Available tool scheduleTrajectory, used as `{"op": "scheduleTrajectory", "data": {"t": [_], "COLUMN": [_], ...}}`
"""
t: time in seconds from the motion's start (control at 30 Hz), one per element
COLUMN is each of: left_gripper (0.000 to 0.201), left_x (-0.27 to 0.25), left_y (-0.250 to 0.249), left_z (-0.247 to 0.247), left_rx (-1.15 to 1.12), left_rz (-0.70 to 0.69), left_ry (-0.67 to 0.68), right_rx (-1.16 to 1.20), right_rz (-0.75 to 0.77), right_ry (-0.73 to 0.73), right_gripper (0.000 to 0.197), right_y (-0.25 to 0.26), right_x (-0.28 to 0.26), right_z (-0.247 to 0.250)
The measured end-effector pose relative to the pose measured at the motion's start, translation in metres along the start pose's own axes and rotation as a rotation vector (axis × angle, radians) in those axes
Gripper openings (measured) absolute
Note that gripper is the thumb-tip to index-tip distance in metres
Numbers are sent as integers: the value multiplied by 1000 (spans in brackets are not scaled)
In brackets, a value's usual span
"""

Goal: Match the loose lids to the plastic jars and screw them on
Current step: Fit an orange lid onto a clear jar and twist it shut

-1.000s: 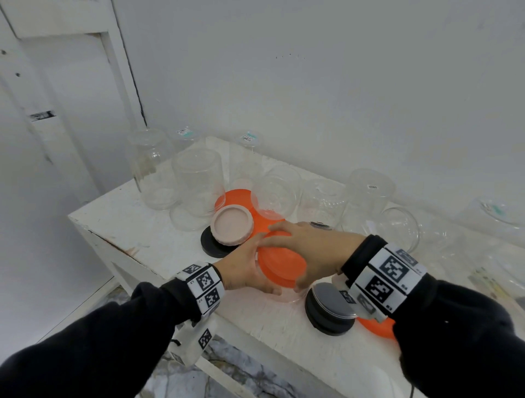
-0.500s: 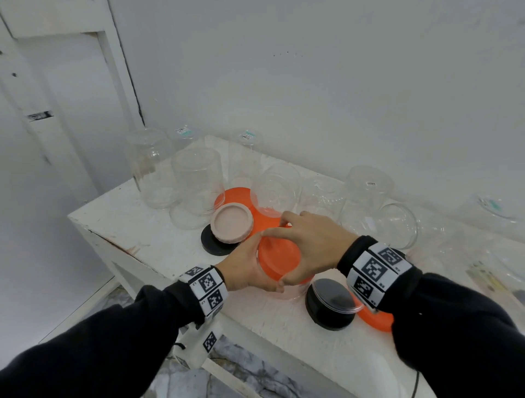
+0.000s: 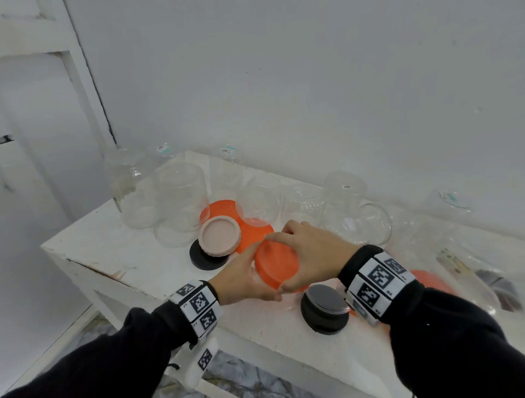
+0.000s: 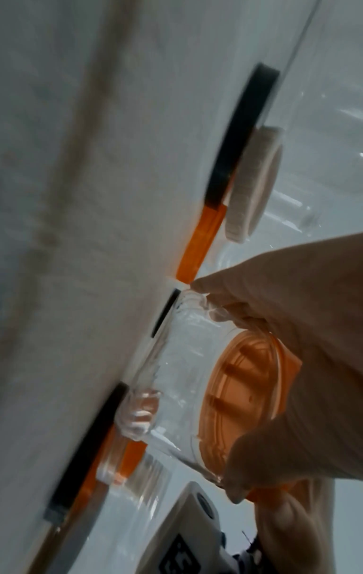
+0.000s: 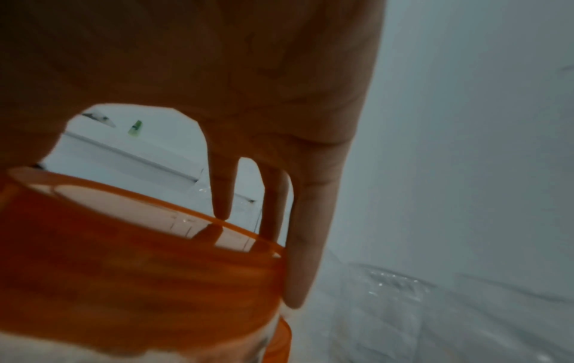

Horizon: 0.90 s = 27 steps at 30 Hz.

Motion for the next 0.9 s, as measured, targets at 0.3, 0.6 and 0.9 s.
{"op": "scheduleTrajectory", "data": {"t": [0.3,0.6,0.9], "left_gripper": [68,28,57], "left_x": [30,101,171], "left_y": [-51,-78,-76], "left_z": [2,-20,-44], "left_rx": [95,319,695], "left_rz": [-204,-430,-334], "left_ry": [65,-96,-131], "right_rx": [209,255,168], "right_rz": [-303,-675,-760], "right_ry": [-215,-434,-365], "right_gripper": [92,100,102], "right_y": [-45,-128,-221], "right_x": [-60,-104,-78], "right_z": [35,44,52]}}
Point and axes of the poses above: each hand's wrist, its own x-axis towards the middle knuckle, its own z-axis out of the back of the hand, y = z × x, the point moved 4 cm from there along x, towards the middle knuckle, and after that the axes turned 14 degrees about -x, right-handed, at the moved point
